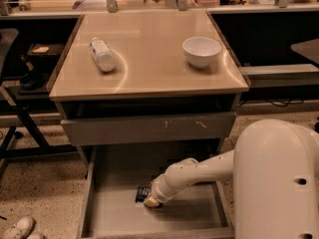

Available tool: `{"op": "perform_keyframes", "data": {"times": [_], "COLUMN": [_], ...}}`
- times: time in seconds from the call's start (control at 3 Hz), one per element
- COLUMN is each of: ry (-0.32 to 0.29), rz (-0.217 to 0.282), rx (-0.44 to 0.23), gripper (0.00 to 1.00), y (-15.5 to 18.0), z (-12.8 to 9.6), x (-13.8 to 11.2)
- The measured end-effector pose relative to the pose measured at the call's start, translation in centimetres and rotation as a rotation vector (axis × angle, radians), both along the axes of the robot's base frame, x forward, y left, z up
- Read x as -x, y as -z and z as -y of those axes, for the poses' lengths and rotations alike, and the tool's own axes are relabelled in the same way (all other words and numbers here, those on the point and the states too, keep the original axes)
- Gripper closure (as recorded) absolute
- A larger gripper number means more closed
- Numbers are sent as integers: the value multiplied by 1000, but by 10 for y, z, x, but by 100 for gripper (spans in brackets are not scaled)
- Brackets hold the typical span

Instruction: Pick rxbar blueberry from middle drawer and place on counter

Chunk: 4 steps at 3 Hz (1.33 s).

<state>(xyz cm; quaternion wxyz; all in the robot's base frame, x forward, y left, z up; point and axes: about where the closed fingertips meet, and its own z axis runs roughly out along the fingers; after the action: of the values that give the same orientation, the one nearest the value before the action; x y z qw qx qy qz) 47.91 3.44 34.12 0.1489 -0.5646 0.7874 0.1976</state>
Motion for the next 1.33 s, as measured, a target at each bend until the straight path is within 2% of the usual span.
{"op": "perform_keyframes", "data": {"times": [0.33, 0.67, 1.33], "ry": [0, 0, 0], "rz": [0, 0, 0], "rx": [0, 0, 0], "gripper": [88, 100, 100], "y": [0, 0, -10], "z": [0, 0, -2], "x": [0, 0, -4]}}
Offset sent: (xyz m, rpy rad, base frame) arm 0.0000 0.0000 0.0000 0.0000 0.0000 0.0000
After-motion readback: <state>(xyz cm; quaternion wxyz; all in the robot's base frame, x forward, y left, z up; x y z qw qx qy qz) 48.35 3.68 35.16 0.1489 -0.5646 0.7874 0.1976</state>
